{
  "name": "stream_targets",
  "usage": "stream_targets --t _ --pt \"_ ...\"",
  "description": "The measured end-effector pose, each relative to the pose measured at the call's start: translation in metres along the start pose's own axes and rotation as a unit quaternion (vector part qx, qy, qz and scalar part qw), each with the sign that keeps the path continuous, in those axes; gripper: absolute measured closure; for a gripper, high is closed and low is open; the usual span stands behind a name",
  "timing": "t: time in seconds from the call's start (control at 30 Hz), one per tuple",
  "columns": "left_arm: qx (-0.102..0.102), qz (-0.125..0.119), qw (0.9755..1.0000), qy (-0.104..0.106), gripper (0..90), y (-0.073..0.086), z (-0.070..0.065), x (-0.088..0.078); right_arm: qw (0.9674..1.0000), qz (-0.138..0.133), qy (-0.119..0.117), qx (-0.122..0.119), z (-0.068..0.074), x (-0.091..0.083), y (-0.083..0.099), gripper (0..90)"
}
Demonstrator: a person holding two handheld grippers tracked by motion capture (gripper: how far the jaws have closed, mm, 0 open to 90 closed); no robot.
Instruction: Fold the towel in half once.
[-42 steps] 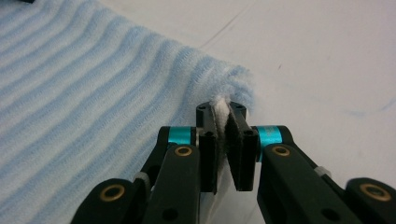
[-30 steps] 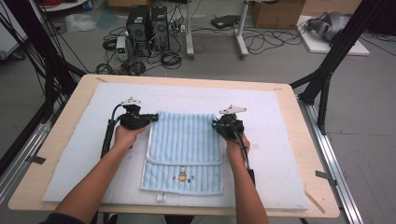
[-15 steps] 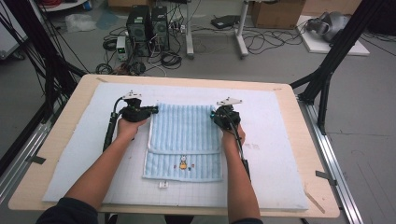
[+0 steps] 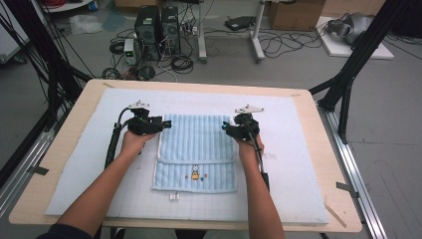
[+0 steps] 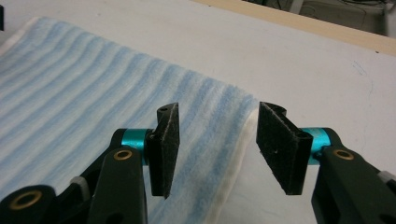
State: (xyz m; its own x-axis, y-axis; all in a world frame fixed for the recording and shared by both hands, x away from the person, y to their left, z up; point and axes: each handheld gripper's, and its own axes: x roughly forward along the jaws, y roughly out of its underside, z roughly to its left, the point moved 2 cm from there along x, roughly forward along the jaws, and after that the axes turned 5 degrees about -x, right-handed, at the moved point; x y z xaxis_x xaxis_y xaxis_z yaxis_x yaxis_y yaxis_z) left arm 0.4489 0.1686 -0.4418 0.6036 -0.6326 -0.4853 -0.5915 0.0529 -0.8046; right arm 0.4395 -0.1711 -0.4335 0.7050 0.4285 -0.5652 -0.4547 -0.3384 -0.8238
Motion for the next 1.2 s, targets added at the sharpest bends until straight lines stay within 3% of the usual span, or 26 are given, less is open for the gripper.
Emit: stream_targets --t 0.2,0.33,0.43,0.6,0.93,1.07,1.2 --pt "0.015 -0.001 0.9996 0.024 39.6 0.002 -0.015 -0.011 0.9995 -0.016 -0.024 -0.009 0.006 -0.021 0.005 48.0" --pt "0.030 -0.017 0.9988 0.035 43.2 0.009 -0.022 -0.022 0.9985 -0.016 -0.049 -0.020 0.013 -0.039 0.015 50.5" --pt "0.032 -0.024 0.9985 0.039 42.9 0.015 -0.025 -0.030 0.9980 -0.021 -0.054 -0.024 0.018 -0.050 0.024 51.8" --pt "0.040 -0.023 0.9981 0.041 42.7 0.026 -0.030 -0.041 0.9979 -0.007 -0.057 -0.029 0.025 -0.060 0.041 52.7" --pt "0.061 0.002 0.9972 0.043 45.1 0.056 -0.038 -0.051 0.9964 0.009 -0.078 -0.032 0.039 -0.074 0.070 55.8" --pt "0.069 0.019 0.9967 0.040 47.7 0.062 -0.039 -0.053 0.9942 0.032 -0.091 -0.046 0.044 -0.072 0.073 56.7" --pt "0.080 0.035 0.9954 0.040 48.9 0.069 -0.043 -0.052 0.9929 0.049 -0.086 -0.065 0.048 -0.066 0.074 60.9"
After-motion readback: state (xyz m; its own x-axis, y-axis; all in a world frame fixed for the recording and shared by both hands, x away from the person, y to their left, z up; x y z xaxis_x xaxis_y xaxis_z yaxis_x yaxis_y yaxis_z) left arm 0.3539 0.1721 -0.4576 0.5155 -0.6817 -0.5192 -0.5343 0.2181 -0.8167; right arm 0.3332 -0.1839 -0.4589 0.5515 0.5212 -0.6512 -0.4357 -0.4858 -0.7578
